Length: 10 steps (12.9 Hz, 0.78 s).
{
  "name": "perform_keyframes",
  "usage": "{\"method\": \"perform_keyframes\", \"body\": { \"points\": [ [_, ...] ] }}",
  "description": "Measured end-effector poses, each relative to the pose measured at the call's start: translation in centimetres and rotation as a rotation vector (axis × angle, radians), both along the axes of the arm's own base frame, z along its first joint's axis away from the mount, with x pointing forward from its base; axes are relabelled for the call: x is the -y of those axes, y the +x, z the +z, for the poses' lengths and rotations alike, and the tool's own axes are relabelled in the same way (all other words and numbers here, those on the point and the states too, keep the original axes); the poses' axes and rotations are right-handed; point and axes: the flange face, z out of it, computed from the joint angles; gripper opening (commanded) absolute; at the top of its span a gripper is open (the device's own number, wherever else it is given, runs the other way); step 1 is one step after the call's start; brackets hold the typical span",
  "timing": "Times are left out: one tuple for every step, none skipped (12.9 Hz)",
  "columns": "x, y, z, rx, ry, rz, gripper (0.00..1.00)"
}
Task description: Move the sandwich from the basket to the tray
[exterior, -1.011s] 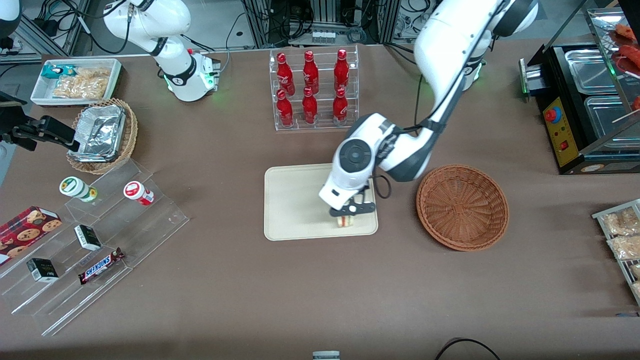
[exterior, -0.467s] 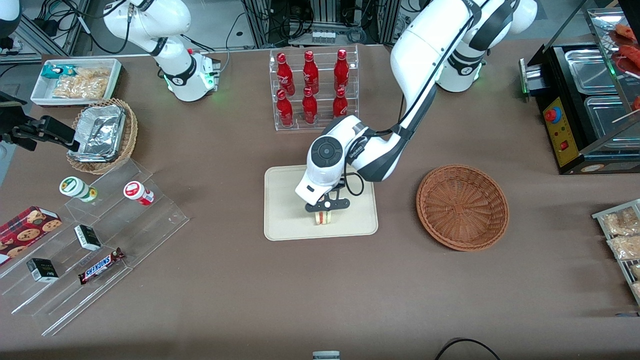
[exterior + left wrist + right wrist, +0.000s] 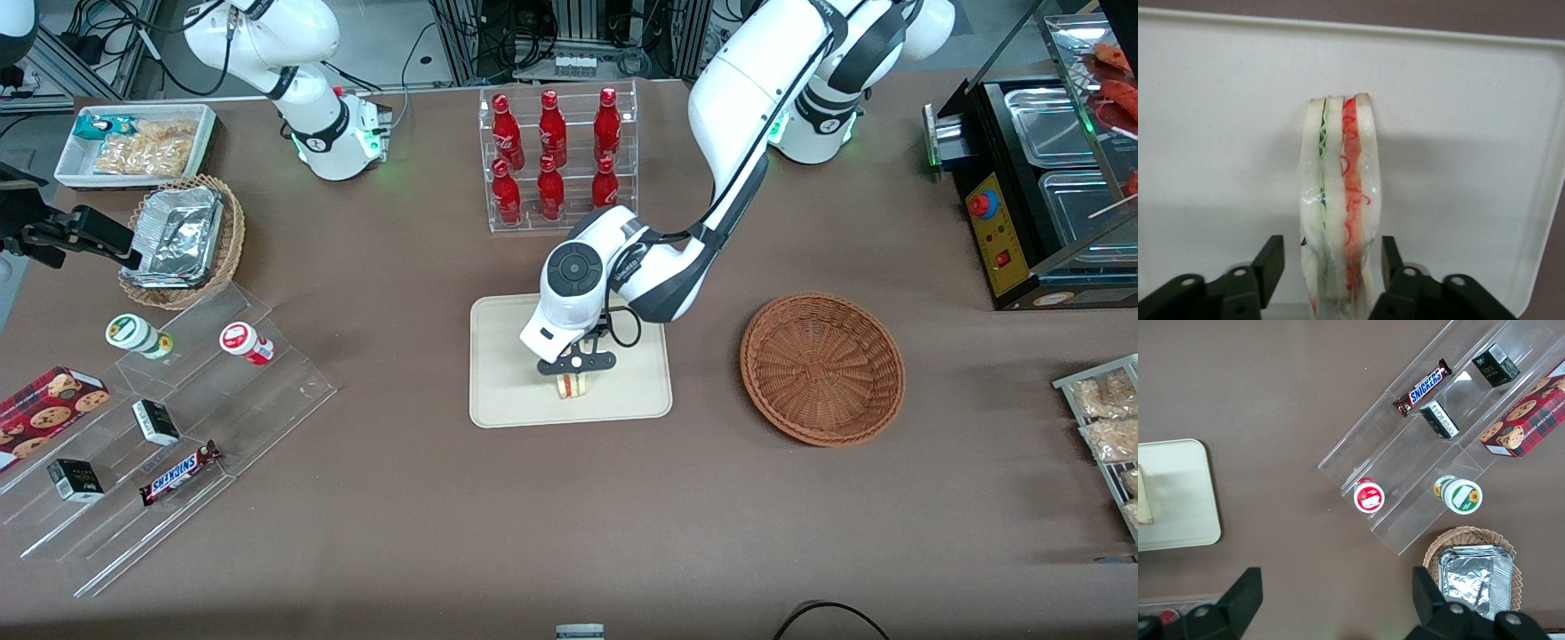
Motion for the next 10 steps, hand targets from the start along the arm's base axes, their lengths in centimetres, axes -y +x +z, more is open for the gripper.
{"method": "perform_keyframes", "body": {
  "points": [
    [-0.2, 0.5, 1.0, 0.009, -0.003, 0.006, 1.0],
    [-0.7, 1.1, 2.3, 0.01, 0.002, 0.014, 1.0],
    [-1.7, 1.9, 4.4, 0.009, 0.01, 0.027, 1.0],
    [-3.0, 2.6, 6.5, 0.005, 0.02, 0.043, 1.0],
    [-4.6, 3.4, 8.8, -0.001, 0.032, 0.061, 1.0],
    [-6.4, 4.2, 10.8, -0.008, 0.045, 0.083, 1.0],
    [-8.4, 5.0, 12.5, -0.016, 0.06, 0.098, 1.0],
    [-10.6, 5.8, 13.8, -0.031, 0.077, 0.115, 1.0],
    [-13.0, 6.7, 14.8, -0.053, 0.098, 0.144, 1.0],
    [-15.5, 7.5, 15.6, -0.075, 0.119, 0.175, 1.0]
  ]
}}
